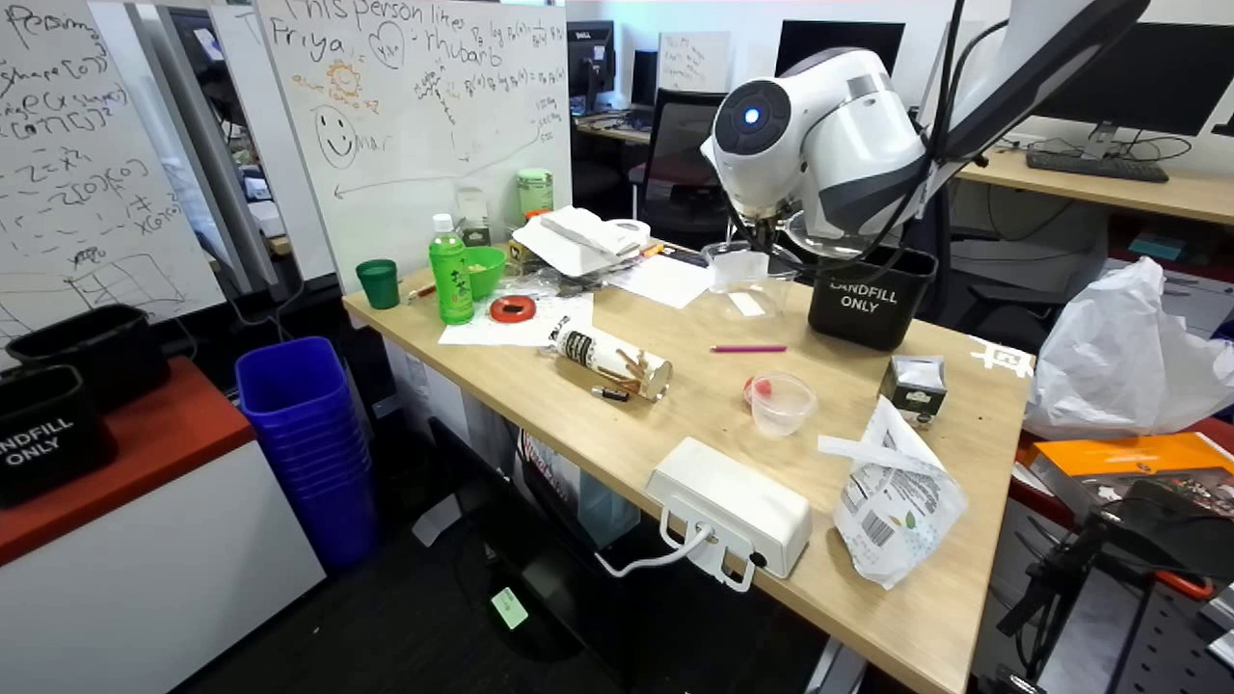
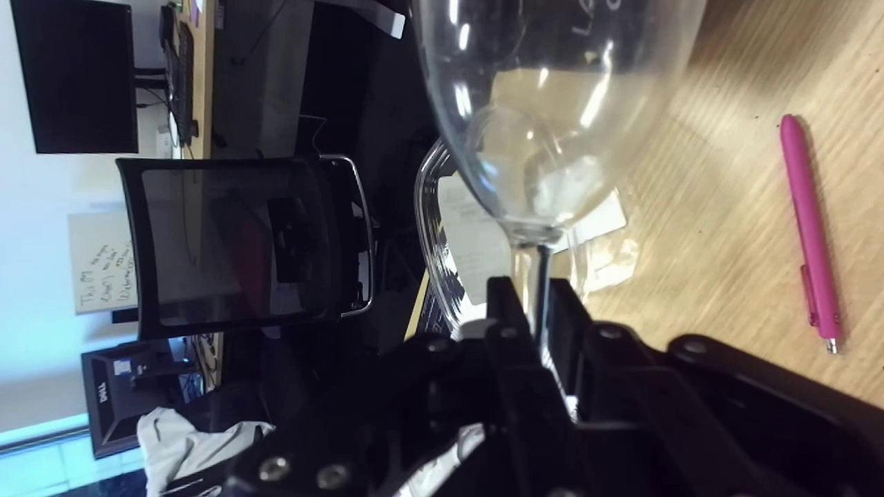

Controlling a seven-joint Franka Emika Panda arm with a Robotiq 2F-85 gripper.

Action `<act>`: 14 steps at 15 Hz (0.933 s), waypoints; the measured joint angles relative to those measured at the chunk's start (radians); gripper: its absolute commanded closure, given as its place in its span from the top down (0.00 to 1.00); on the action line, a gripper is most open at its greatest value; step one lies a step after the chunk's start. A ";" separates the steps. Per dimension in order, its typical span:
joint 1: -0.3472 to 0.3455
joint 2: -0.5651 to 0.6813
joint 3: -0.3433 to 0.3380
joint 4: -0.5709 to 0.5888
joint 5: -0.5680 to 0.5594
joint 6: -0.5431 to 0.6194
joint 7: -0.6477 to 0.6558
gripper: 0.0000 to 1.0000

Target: Pour the contents of the wine glass into the black bin

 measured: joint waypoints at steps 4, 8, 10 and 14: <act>-0.009 -0.001 0.004 0.001 0.000 0.000 0.000 0.14; -0.009 -0.001 0.006 0.001 0.000 0.000 0.000 0.14; -0.009 -0.001 0.006 0.001 0.000 0.000 0.000 0.04; -0.019 -0.001 0.027 0.002 -0.020 -0.031 0.000 0.04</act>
